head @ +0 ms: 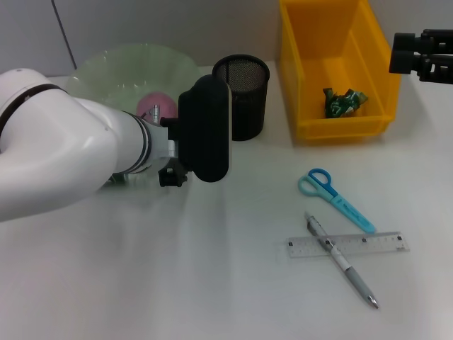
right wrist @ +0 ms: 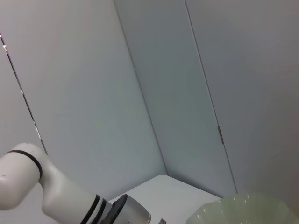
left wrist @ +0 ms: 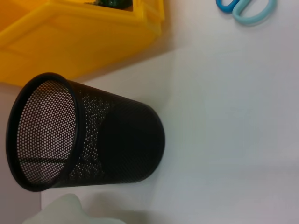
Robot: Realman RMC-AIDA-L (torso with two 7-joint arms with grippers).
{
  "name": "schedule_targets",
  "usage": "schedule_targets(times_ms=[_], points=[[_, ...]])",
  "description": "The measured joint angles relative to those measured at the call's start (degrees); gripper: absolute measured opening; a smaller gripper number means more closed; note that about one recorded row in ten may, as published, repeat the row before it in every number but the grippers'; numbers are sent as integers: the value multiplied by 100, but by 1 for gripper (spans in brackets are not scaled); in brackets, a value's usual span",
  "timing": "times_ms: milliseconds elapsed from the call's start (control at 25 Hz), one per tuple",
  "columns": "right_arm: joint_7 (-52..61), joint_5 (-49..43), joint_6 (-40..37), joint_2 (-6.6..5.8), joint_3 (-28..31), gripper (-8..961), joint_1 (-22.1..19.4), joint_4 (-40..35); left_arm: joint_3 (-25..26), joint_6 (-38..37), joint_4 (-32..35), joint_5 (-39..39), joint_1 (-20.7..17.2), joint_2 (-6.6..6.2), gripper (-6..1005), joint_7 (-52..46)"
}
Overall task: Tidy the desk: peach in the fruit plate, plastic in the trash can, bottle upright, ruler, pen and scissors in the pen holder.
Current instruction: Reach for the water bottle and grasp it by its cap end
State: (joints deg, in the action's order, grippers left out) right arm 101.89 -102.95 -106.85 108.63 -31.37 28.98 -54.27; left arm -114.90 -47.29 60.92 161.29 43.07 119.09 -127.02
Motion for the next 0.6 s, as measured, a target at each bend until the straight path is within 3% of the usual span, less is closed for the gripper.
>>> schedule_targets(times_ms=[600], points=[[7,-13,14,1,-1,511,45,-35,12,33,-69,236,-17,-1,478,-182]])
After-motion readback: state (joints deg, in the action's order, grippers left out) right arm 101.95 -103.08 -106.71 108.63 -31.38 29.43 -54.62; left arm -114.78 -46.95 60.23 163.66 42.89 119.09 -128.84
